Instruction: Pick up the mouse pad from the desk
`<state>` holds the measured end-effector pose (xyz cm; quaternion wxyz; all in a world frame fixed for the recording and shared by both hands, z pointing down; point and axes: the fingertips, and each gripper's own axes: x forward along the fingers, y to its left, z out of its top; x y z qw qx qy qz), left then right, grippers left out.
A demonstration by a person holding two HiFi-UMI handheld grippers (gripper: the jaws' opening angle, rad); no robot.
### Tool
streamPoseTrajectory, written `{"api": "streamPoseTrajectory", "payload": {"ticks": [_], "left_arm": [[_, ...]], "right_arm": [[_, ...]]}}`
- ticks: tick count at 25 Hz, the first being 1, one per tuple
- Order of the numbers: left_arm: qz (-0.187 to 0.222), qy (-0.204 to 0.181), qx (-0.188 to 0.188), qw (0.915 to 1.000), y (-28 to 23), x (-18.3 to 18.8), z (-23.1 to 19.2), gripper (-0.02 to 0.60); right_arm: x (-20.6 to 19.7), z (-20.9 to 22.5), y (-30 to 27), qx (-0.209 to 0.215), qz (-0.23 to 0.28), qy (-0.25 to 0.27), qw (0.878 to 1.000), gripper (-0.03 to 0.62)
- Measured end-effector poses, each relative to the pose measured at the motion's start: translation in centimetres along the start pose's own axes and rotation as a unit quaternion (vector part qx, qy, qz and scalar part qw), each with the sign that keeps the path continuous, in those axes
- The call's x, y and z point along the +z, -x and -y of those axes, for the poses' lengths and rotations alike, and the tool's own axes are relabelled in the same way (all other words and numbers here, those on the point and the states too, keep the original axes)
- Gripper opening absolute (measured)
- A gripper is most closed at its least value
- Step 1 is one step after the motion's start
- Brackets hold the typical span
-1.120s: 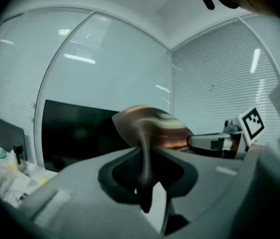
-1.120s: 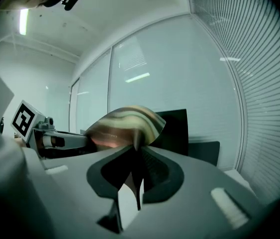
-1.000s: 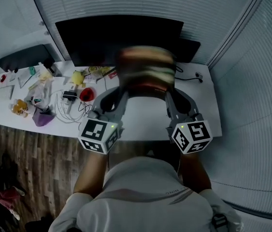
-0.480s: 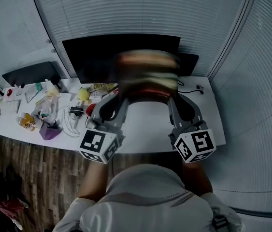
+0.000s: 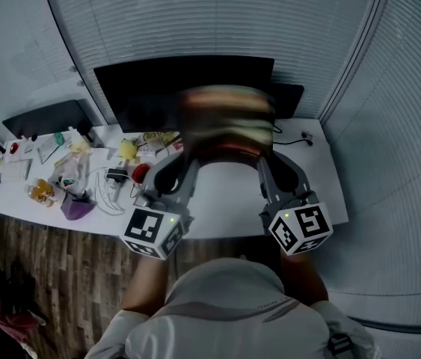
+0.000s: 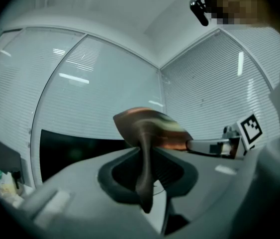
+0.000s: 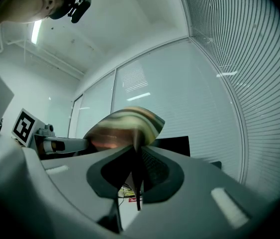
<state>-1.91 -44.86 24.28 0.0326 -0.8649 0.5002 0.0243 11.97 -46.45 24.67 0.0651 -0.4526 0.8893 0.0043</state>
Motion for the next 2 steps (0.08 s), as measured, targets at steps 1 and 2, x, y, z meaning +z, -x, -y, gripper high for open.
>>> {"api": "streamPoseTrajectory", "payload": {"ticks": [1, 2], "left_arm": [[0.000, 0.000, 0.001, 1.0000, -0.01, -0.07, 0.03, 0.069], [0.000, 0.001, 0.002, 1.0000, -0.03, -0.13, 0.05, 0.068]], "right_arm": [[-0.10, 0.04, 0.04, 0.000, -0.001, -0.001, 1.000, 0.046], [-0.22, 0.07, 0.07, 0.000, -0.002, -0.003, 1.000, 0.046]]}}
